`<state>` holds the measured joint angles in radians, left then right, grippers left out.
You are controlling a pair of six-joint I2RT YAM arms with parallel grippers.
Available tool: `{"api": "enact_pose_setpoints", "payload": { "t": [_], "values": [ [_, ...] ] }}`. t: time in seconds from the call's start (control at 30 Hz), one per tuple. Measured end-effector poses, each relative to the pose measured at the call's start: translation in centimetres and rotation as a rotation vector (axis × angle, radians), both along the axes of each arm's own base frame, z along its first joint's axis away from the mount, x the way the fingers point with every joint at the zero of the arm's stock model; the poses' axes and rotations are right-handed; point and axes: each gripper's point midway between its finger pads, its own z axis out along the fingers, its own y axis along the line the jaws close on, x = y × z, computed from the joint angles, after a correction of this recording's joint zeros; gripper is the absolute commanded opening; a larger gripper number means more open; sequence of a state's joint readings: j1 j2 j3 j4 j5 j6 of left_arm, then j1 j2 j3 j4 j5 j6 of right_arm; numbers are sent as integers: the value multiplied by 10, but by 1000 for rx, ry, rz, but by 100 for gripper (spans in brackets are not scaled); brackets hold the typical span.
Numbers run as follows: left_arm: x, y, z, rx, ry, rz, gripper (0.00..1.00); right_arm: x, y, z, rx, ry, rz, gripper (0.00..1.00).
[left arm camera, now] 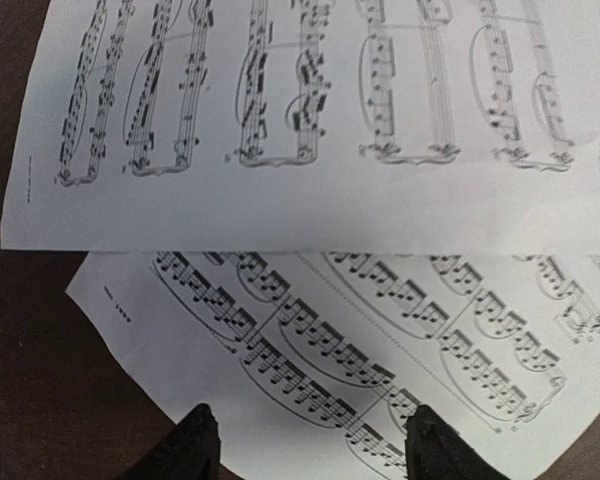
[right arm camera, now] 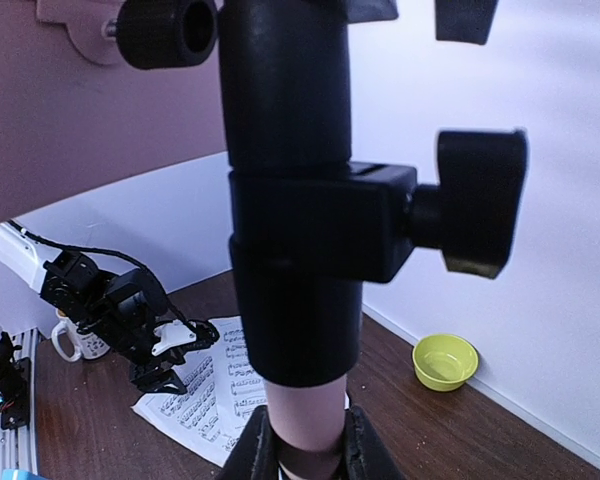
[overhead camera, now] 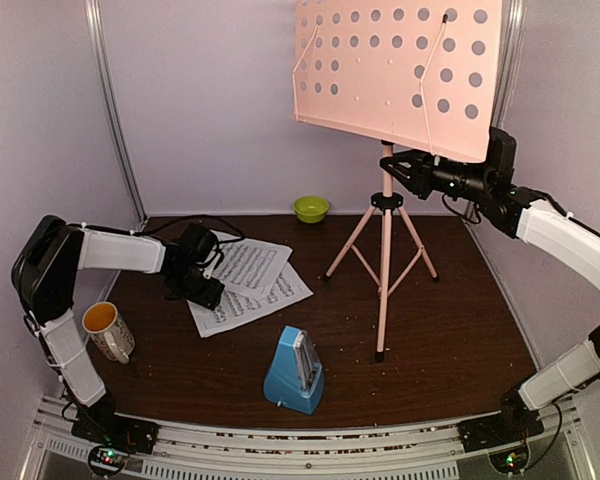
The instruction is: Set up the instrument practice props
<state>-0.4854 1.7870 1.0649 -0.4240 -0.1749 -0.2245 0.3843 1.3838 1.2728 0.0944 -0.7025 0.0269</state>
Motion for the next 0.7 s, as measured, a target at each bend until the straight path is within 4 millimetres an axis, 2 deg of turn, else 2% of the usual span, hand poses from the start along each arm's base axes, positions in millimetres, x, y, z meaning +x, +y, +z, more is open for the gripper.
{"api": "enact_pose_setpoints", "payload": {
  "t": [0.17, 0.27, 0.33, 0.4, 0.47, 0.53, 0.6, 0.7],
  "values": [
    [19, -38, 40, -81, -93, -89, 66, 2, -3, 4, 32, 14, -4, 0],
    [40, -74, 72, -159, -169, -145, 66, -1, -1, 10, 55, 4, 18, 0],
    [53, -98, 86, -203, -200, -178, 66, -3, 1, 13, 66, -6, 35, 0],
    [65, -119, 90, -235, -216, -206, 67, -3, 4, 16, 75, -22, 55, 0],
    [71, -136, 81, -244, -201, -230, 67, -2, 7, 15, 77, -30, 71, 0],
    [72, -144, 63, -233, -169, -241, 67, -1, 9, 13, 75, -35, 83, 0],
    [68, -147, 40, -209, -123, -246, 67, 1, 10, 9, 71, -34, 87, 0],
    [58, -141, 8, -154, -46, -242, 67, 4, 12, 4, 63, -30, 89, 0]
  ]
}}
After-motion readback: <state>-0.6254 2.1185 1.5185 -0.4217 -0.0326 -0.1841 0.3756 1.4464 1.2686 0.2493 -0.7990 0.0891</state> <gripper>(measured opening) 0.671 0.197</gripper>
